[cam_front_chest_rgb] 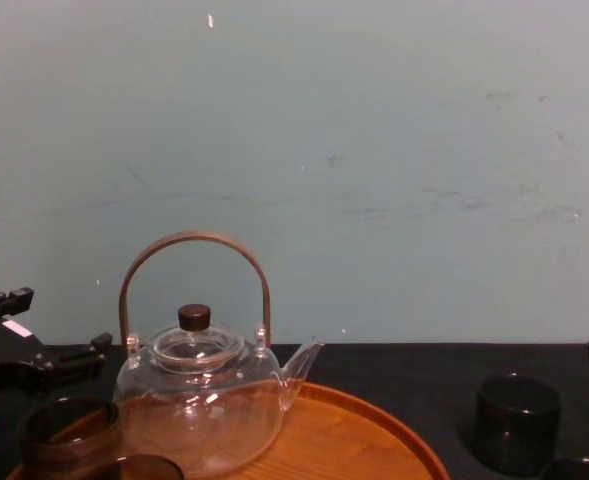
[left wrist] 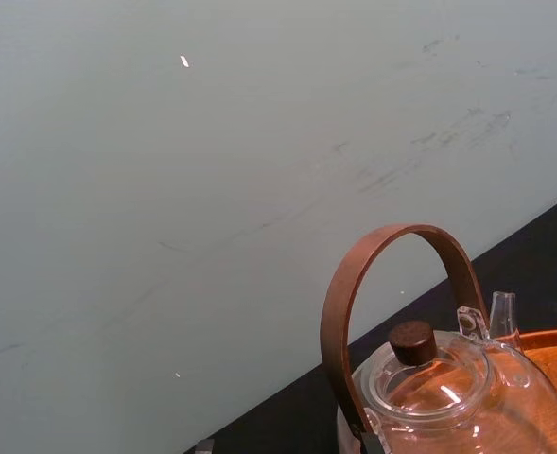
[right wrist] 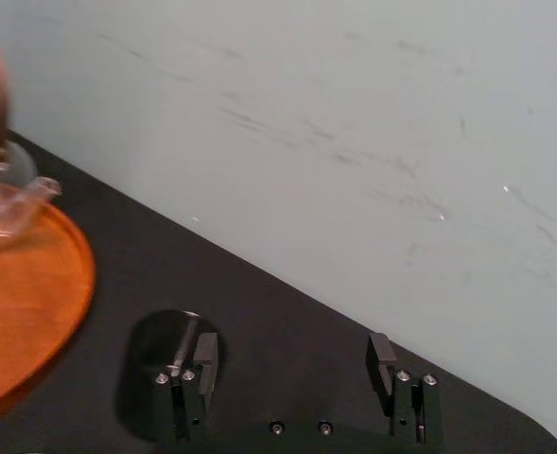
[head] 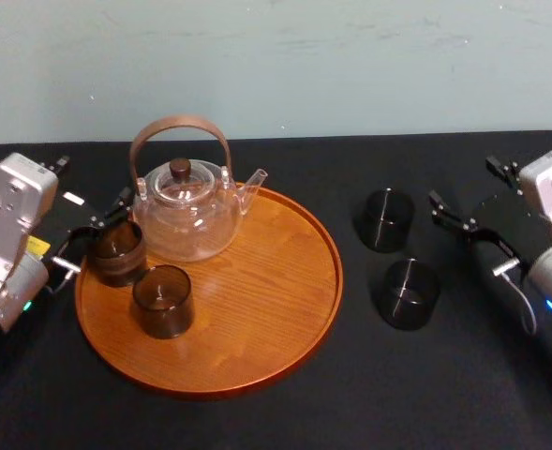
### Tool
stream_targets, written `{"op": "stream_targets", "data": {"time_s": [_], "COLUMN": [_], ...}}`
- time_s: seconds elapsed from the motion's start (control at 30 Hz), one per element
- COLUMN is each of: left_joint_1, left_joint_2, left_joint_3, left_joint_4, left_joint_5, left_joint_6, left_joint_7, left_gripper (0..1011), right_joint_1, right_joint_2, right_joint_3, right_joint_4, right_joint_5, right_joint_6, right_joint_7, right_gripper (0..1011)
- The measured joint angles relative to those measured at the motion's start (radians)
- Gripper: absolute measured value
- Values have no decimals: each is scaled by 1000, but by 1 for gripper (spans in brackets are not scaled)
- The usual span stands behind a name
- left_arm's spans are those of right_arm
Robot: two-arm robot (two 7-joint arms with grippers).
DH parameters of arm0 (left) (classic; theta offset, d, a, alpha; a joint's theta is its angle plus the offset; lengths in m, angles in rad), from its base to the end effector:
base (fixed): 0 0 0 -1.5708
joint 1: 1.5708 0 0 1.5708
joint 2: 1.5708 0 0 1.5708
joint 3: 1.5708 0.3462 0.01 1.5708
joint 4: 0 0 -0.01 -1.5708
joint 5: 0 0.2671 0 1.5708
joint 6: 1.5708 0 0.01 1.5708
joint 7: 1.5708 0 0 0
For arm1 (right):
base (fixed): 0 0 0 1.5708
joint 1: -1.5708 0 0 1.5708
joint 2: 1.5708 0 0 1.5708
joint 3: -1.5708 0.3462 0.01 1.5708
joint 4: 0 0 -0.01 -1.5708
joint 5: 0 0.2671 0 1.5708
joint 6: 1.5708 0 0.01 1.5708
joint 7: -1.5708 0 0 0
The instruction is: Pick up the glass from the table and place it on the tray.
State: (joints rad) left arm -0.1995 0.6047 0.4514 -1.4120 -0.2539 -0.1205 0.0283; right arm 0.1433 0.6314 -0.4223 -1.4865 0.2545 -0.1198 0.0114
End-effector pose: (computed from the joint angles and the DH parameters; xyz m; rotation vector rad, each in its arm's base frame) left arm 0.3278 0.1257 -0.3396 0.3045 -0.2850 1.2480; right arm 0.3111 -0.1292 -0.3332 -0.2951 -0.2911 -1.1964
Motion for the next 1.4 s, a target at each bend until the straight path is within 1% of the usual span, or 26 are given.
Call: {"op": "stream_targets", "data": {"time_s": [0.03,0.07,0.13,0.17,0.2,0.23,0.27,0.3,0.37,0.4,0.57,0.63,0.8,1.13,1.4], "left_joint_1": [0,0,0,0,0,0,0,0,0,0,0,0,0,0,0], "left_joint_2": [0,0,0,0,0,0,0,0,0,0,0,0,0,0,0], "left_joint_3": [0,0,0,0,0,0,0,0,0,0,0,0,0,0,0], "left_joint_4": [0,0,0,0,0,0,0,0,0,0,0,0,0,0,0], "left_joint_5": [0,0,0,0,0,0,0,0,0,0,0,0,0,0,0], "left_joint_6": [0,0,0,0,0,0,0,0,0,0,0,0,0,0,0], "left_joint_7": [0,0,0,0,0,0,0,0,0,0,0,0,0,0,0], "left_gripper": [1001,1001,1001,1001,1001,1001,1001,1001,1001,1001,1001,1001,1001,1001,1001], "right_joint_1": [-12,-35,-62,-88,-88,-121,-135,-164,-187,-213,-269,-286,-301,-301,-307], "right_joint_2": [7,22,37,51,51,67,73,86,95,105,128,133,134,111,98], "right_joint_3": [3,10,18,27,27,37,42,51,60,68,84,86,83,79,91], "right_joint_4": [-17,-49,-83,-115,-115,-151,-168,-196,-219,-241,-285,-294,-298,-278,-272], "right_joint_5": [0,0,0,2,2,9,14,24,33,43,70,75,87,106,105], "right_joint_6": [0,0,-1,-3,-3,-6,-8,-13,-17,-20,-24,-24,-13,23,44], "right_joint_7": [2,6,10,15,15,20,23,30,38,47,79,95,132,198,217], "right_gripper": [1002,1003,1003,1003,1002,1003,1003,1003,1002,1002,1002,1002,1002,1002,1003]}}
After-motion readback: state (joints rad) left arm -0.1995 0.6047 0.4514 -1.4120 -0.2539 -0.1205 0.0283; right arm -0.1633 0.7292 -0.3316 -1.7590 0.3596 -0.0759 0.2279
